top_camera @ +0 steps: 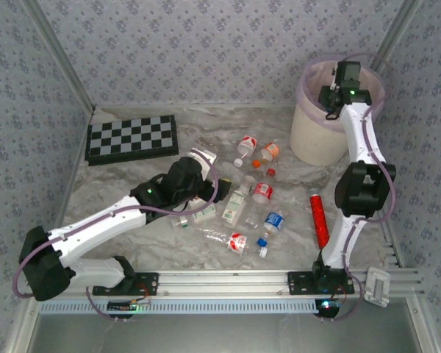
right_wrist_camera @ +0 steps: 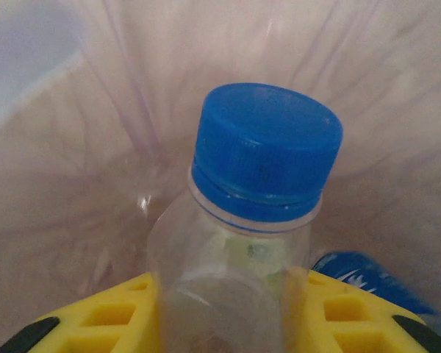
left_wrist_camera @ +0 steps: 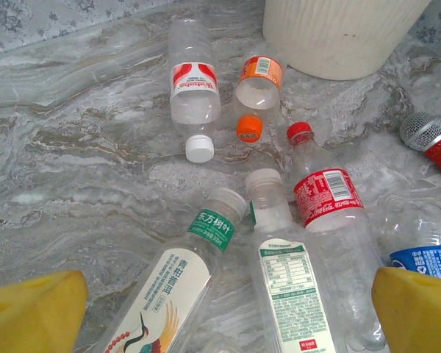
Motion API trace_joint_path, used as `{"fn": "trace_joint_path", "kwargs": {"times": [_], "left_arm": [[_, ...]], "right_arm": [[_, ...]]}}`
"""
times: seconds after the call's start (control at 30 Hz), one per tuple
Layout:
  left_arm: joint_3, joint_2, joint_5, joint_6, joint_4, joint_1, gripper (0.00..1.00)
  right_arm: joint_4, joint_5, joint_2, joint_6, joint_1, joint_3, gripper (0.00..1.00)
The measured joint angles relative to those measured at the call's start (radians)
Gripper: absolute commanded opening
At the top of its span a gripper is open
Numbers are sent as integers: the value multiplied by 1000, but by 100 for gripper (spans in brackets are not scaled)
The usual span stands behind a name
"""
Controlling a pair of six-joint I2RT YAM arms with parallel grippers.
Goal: Put the plastic bottles in the bin
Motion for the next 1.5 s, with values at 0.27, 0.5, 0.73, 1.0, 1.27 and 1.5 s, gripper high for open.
{"fn": "trace_joint_path", "kwargs": {"times": [0.27,0.5,0.73,1.0,1.27,1.5], "left_arm": [[0,11,-3,0,0,0,99],[6,68,-2,0,-5,0,99],[20,92,-2,0,-6,0,99],[63,153,7,0,-7,0,99],[133,213,13,23,-37,4,99],[269,356,157,42,0,102,99]], "right_arm": [[-39,-59,92,21,-24,32,29],[-48,-92,93,38,-29,44,64],[-121,-111,93,50,-33,88,100],[-169,-97,-3,51,-43,88,100],[-140,-62,-249,52,-48,28,100],[-130,-143,-401,65,-51,-79,100]]}}
